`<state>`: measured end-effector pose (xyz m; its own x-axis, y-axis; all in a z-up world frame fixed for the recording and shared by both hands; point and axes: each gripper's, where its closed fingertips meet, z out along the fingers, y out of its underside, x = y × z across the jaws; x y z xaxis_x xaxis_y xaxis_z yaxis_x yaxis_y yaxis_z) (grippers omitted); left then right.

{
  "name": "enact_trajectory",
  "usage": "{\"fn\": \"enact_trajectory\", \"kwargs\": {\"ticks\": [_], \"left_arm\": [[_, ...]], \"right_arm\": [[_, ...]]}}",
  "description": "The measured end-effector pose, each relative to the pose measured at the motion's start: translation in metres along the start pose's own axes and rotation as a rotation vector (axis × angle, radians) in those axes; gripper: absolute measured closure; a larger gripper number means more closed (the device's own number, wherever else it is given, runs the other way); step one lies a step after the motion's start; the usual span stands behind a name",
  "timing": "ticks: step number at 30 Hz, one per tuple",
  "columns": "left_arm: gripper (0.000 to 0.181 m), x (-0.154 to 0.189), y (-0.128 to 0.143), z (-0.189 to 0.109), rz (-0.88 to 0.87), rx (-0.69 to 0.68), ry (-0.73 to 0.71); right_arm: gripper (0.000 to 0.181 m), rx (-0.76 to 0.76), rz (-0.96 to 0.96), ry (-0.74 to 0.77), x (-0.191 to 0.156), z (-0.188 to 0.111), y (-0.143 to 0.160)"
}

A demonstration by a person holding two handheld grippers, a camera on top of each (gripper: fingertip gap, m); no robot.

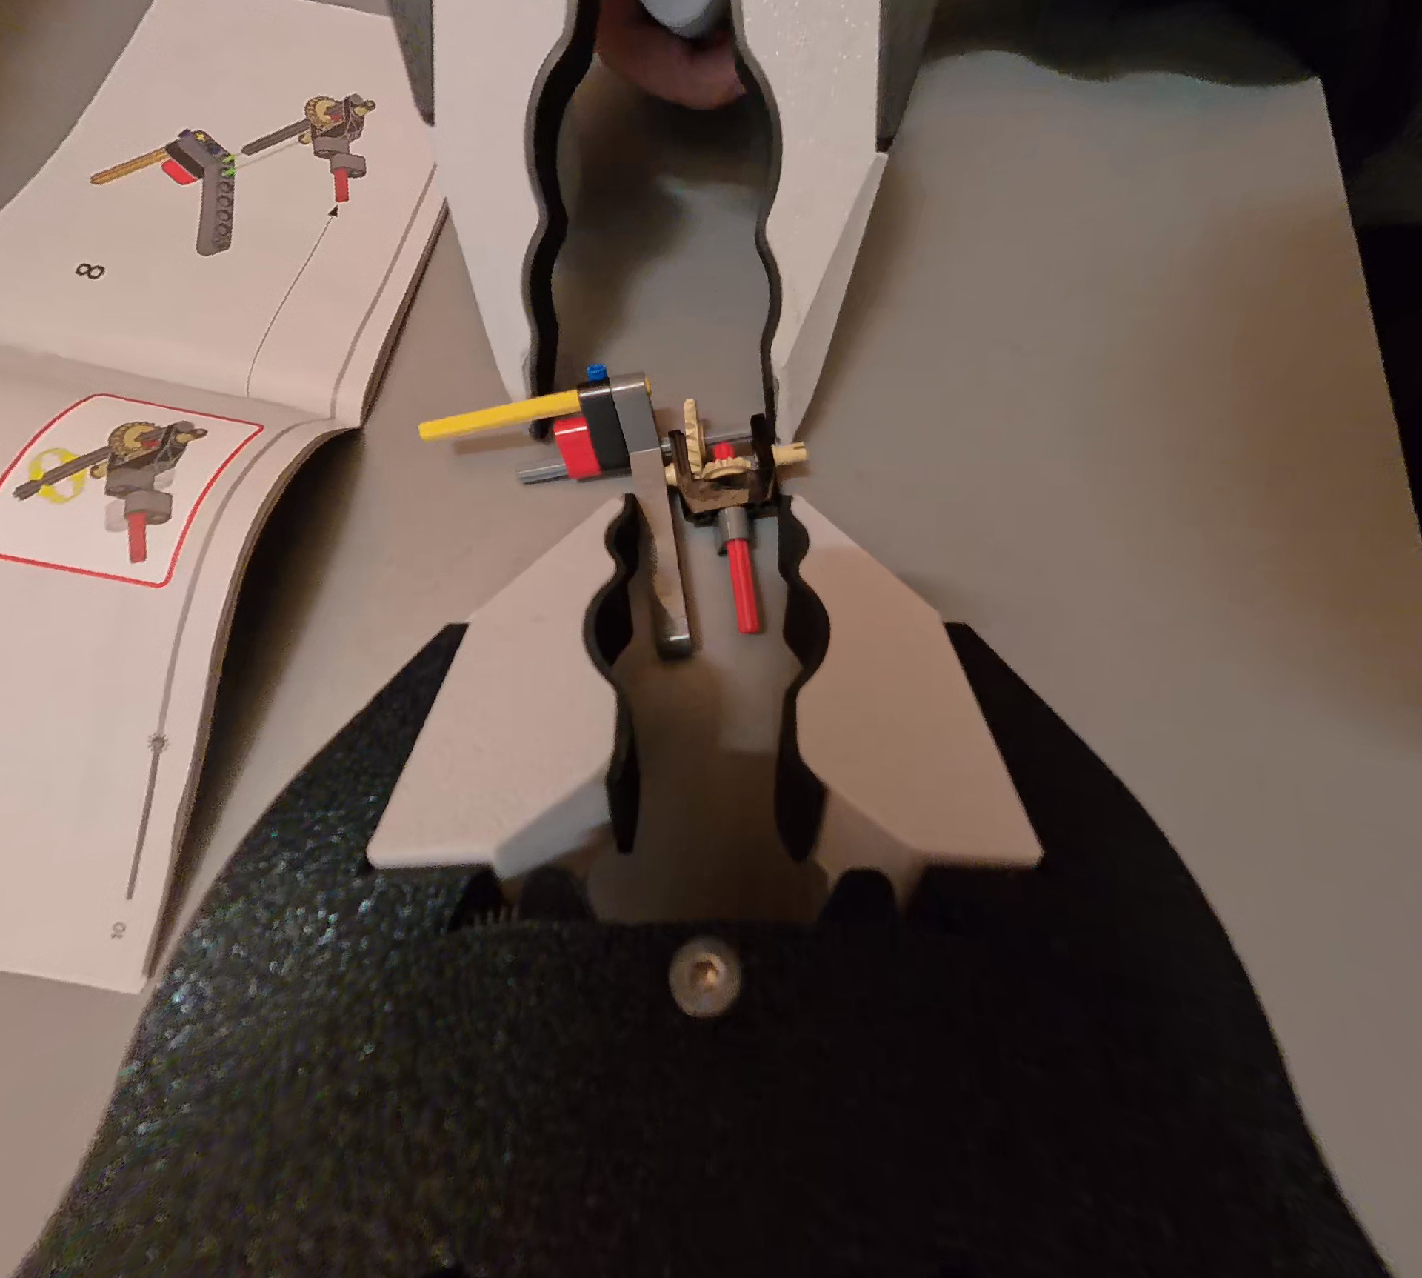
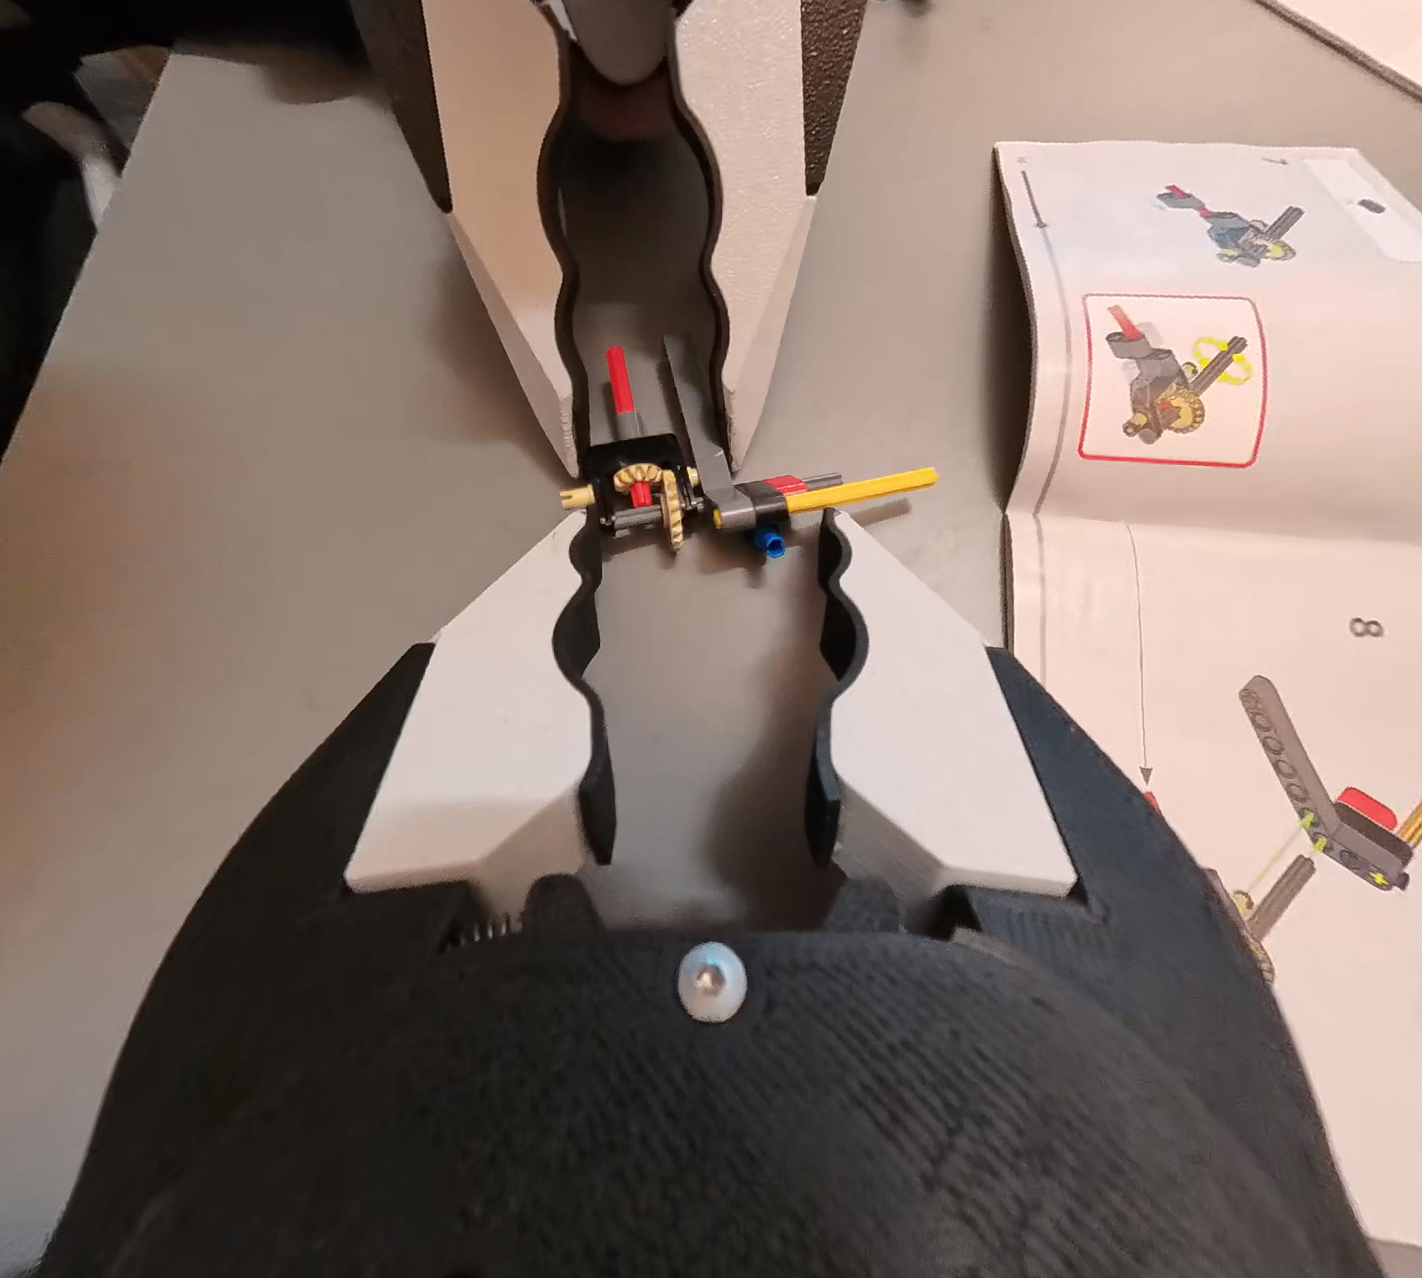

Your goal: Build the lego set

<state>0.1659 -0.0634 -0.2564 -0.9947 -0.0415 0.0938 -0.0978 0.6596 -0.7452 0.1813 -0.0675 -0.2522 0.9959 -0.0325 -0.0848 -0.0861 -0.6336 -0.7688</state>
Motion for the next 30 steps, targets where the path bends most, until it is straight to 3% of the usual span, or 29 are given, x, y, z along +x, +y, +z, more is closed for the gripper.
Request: {"fn": "enact_trajectory", "kwargs": {"ticks": [4, 6, 30], "left_arm": [[0.147, -0.0008, 0.0003, -0.0001, 0.003, -0.001, -0.002], [0.146, -0.0006, 0.0004, 0.0, 0.003, -0.002, -0.001], [0.148, 0.0018, 0.0008, -0.0007, -0.052, -0.004, -0.001]], "right_arm": [[0.126, -0.012, -0.011, -0.014, -0.0009, 0.0027, 0.0001], [0.135, -0.016, -0.037, -0.029, -0.005, 0.0035, 0.0002], [0.138, -0.015, -0.037, -0.001, -0.0086, 0.0074, -0.0029]]}}
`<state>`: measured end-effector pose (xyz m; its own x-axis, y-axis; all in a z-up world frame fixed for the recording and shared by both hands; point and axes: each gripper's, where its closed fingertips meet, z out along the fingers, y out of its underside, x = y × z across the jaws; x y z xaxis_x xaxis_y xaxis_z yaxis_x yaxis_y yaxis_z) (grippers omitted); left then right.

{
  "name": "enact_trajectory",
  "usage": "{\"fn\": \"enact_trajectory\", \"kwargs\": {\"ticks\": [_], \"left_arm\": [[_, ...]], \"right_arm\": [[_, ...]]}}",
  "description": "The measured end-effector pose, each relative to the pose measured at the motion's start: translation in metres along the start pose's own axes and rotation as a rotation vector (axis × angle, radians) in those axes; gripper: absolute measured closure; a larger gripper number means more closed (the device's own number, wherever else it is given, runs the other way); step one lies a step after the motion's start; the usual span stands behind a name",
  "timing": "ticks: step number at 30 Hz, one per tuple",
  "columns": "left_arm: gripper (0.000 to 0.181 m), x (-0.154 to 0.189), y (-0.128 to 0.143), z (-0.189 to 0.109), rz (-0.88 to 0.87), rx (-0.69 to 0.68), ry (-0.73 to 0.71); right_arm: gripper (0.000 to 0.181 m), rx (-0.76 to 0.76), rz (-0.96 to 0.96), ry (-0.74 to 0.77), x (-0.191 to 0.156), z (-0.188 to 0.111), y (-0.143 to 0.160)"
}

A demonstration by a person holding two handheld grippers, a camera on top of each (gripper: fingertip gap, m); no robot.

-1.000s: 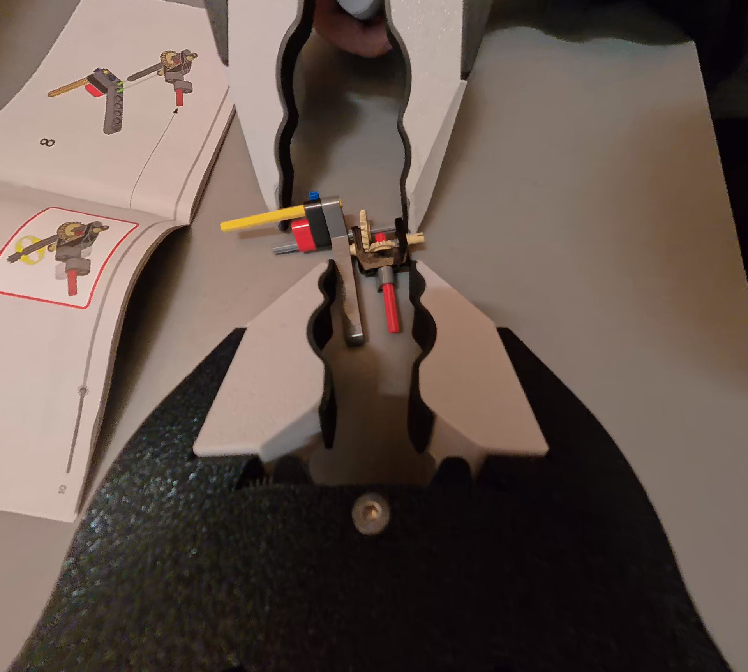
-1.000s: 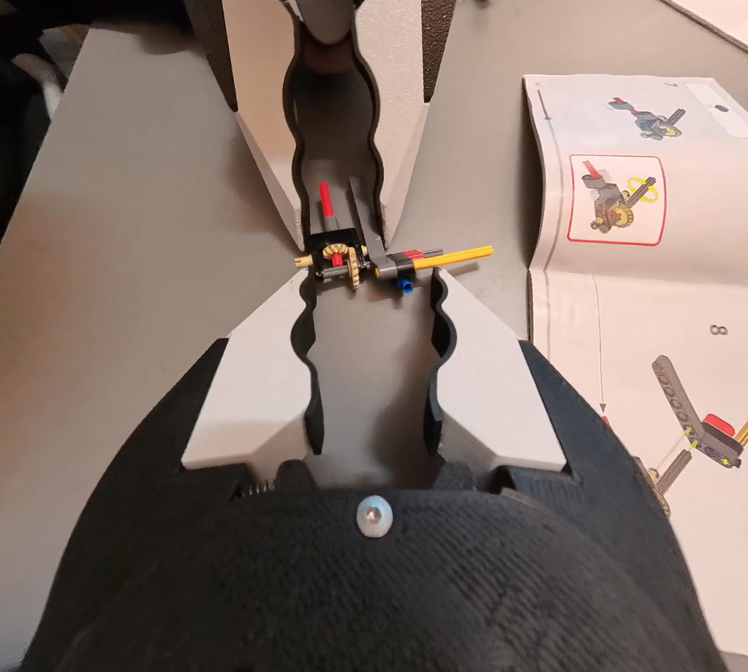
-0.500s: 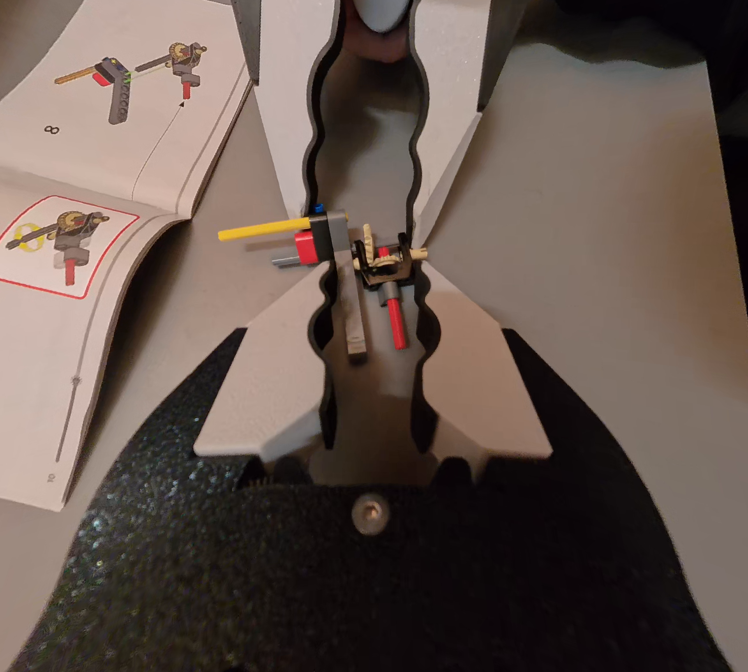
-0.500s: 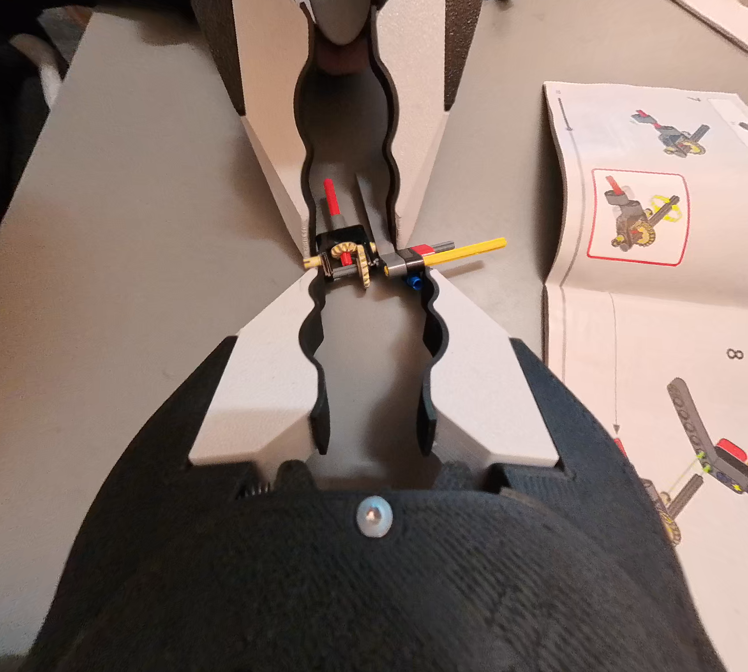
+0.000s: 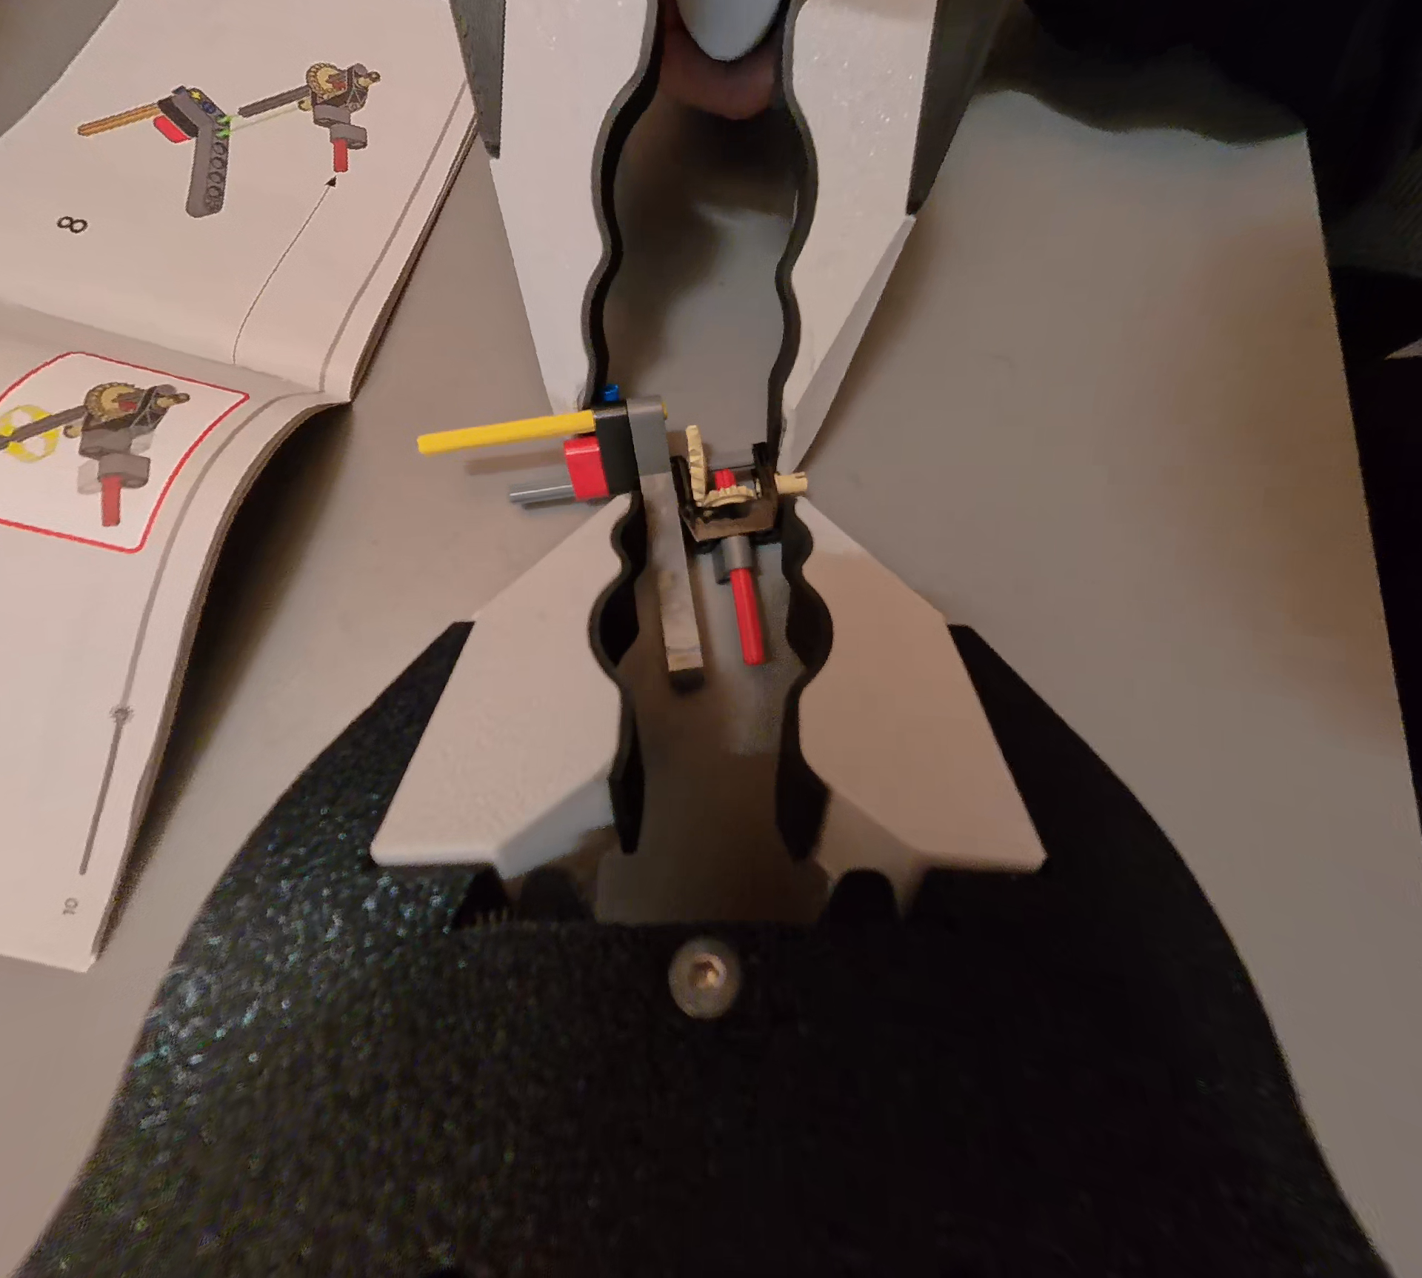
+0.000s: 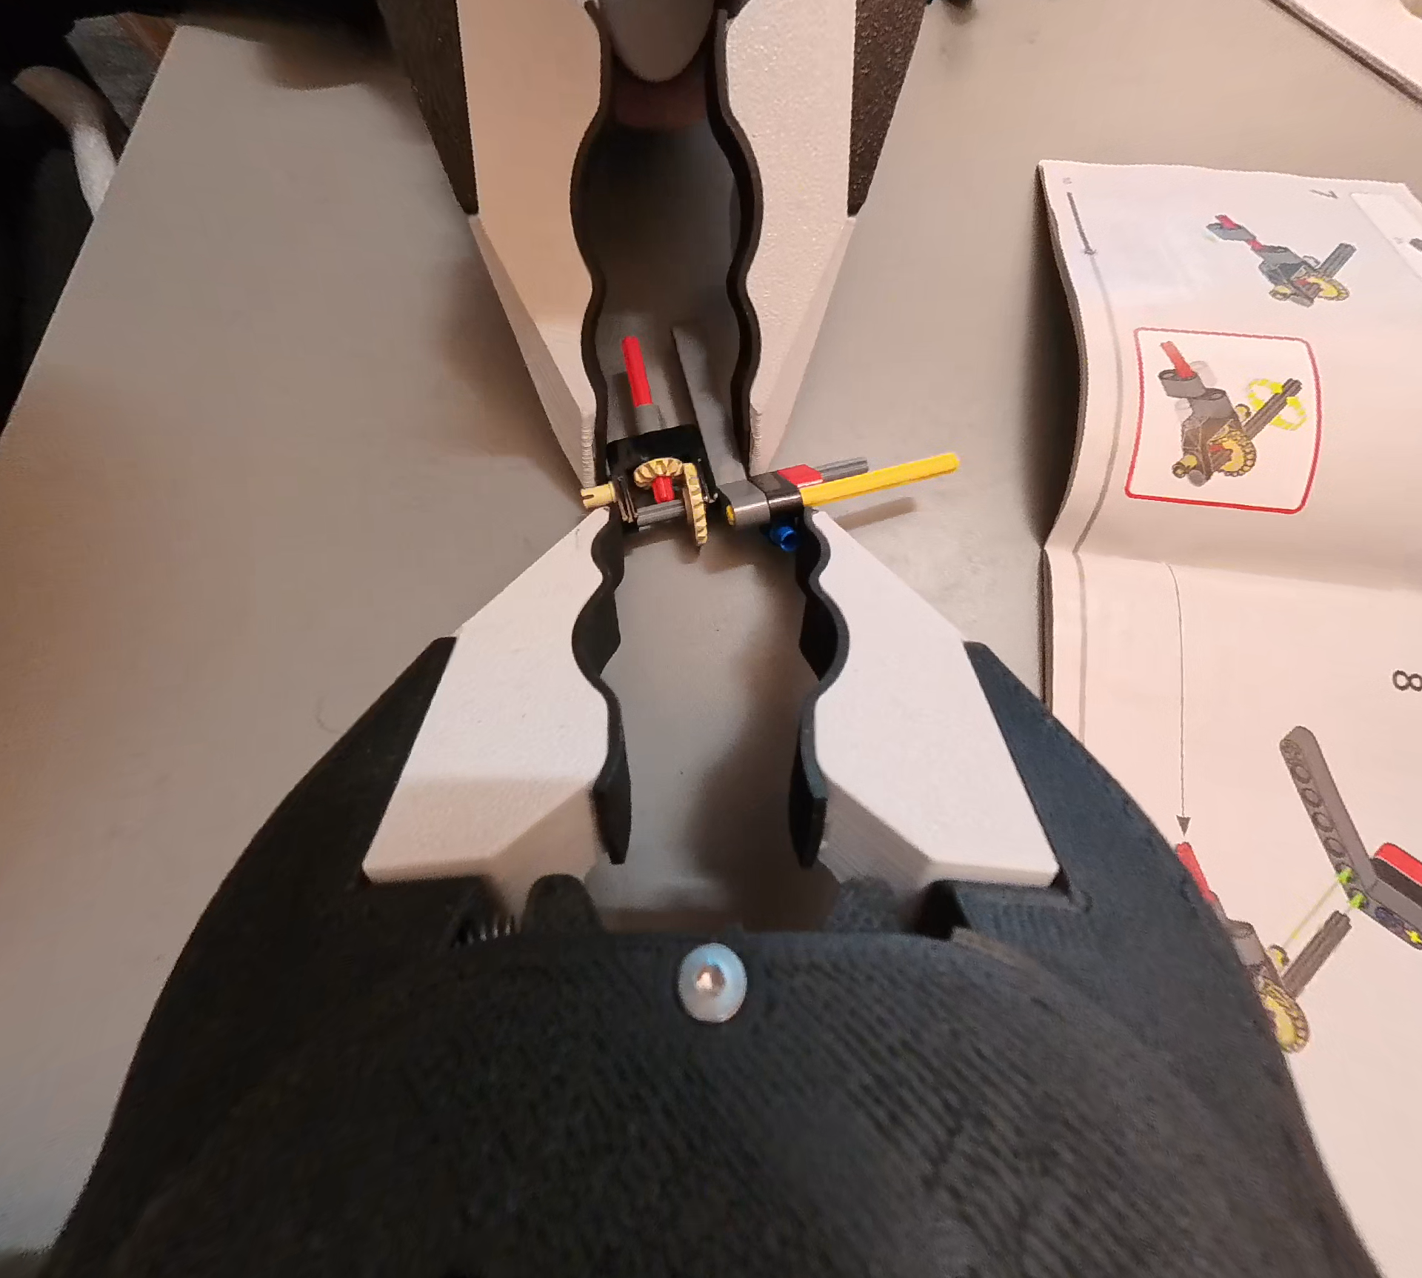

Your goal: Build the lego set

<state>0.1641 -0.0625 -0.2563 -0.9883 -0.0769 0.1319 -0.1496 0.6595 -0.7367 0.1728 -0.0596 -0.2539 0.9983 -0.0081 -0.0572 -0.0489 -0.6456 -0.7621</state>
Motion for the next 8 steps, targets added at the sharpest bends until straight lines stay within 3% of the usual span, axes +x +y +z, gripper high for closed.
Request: {"fn": "enact_trajectory", "kwargs": {"ticks": [2, 5, 8], "left_arm": [[0.147, 0.002, -0.001, 0.0, -0.006, 0.009, -0.001], [0.123, 0.005, 0.001, -0.002, 0.012, -0.003, -0.01], [0.124, -0.001, 0.007, -0.015, 0.003, -0.008, -0.022]], "right_arm": [[0.137, -0.001, -0.004, 0.004, 0.0, 0.0, 0.0], [0.119, -0.009, -0.013, -0.001, -0.004, -0.002, 0.003], [0.121, -0.05, 0.008, 0.041, -0.005, -0.017, 0.014]]}}
